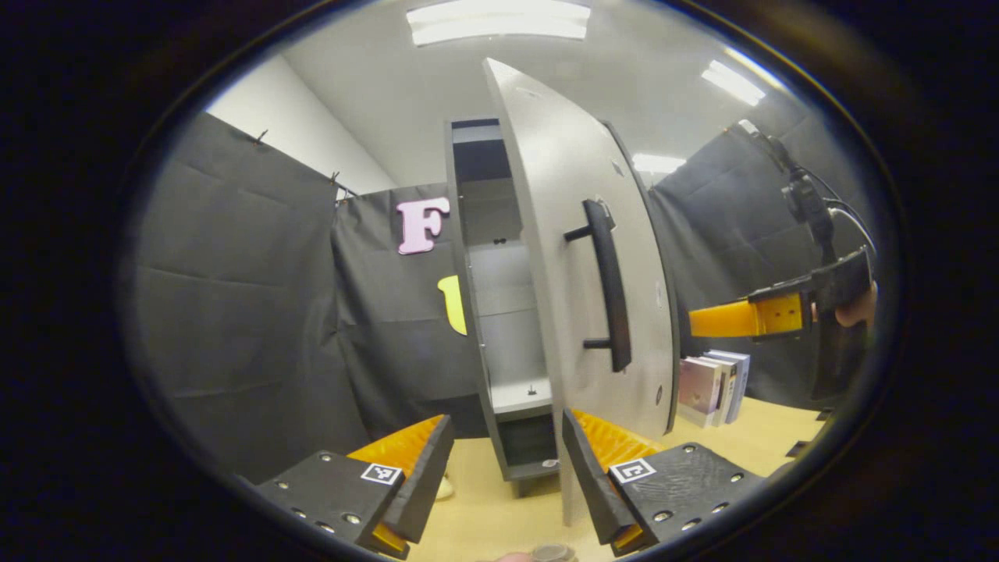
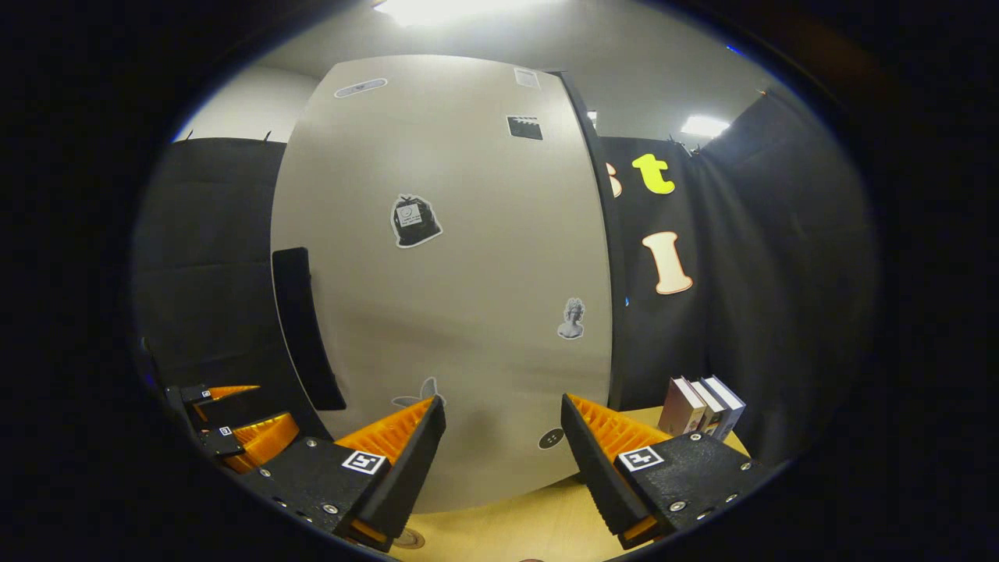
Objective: Open the cabinet door with the right hand, grasp the bottle in the cabinet with the left hand and place it on the coaster, then close the cabinet door with the right hand.
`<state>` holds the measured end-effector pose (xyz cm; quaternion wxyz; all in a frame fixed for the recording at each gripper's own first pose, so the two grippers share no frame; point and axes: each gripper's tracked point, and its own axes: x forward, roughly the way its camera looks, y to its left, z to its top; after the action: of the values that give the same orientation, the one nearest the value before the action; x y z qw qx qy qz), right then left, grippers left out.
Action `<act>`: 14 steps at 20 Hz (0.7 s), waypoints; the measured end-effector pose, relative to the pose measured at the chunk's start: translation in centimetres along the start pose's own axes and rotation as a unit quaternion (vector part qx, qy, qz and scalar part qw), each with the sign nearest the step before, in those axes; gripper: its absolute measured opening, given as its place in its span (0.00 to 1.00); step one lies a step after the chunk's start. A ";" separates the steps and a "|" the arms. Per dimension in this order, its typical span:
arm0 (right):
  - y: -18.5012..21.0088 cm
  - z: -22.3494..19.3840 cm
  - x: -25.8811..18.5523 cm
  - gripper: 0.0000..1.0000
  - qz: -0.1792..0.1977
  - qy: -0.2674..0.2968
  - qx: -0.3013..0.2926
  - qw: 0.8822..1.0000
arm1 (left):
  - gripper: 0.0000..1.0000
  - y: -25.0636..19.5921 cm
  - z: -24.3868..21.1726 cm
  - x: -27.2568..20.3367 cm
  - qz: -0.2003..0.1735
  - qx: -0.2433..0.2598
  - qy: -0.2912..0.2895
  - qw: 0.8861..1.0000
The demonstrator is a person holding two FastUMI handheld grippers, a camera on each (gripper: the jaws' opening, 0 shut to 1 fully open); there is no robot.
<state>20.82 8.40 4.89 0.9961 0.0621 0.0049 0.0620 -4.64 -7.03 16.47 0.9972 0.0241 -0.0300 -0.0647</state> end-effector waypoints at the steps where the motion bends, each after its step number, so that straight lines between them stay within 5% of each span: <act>1: -0.1 0.0 -0.1 0.92 -0.006 -0.003 -0.002 1.000 | 0.81 0.1 0.1 0.0 0.002 0.000 0.000 1.000; 7: -0.3 0.2 0.0 0.93 -0.068 -0.030 -0.015 0.997 | 0.81 -0.8 0.8 0.4 -0.001 -0.030 0.003 1.000; 14: 2.7 2.7 0.1 0.93 -0.060 -0.081 -0.053 0.993 | 0.81 -4.4 2.7 2.1 -0.013 -0.021 0.004 1.000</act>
<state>20.64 10.76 7.95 0.9970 0.0136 -0.0758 -0.0030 -3.32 -11.81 19.07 0.9966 0.0041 -0.0246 -0.0780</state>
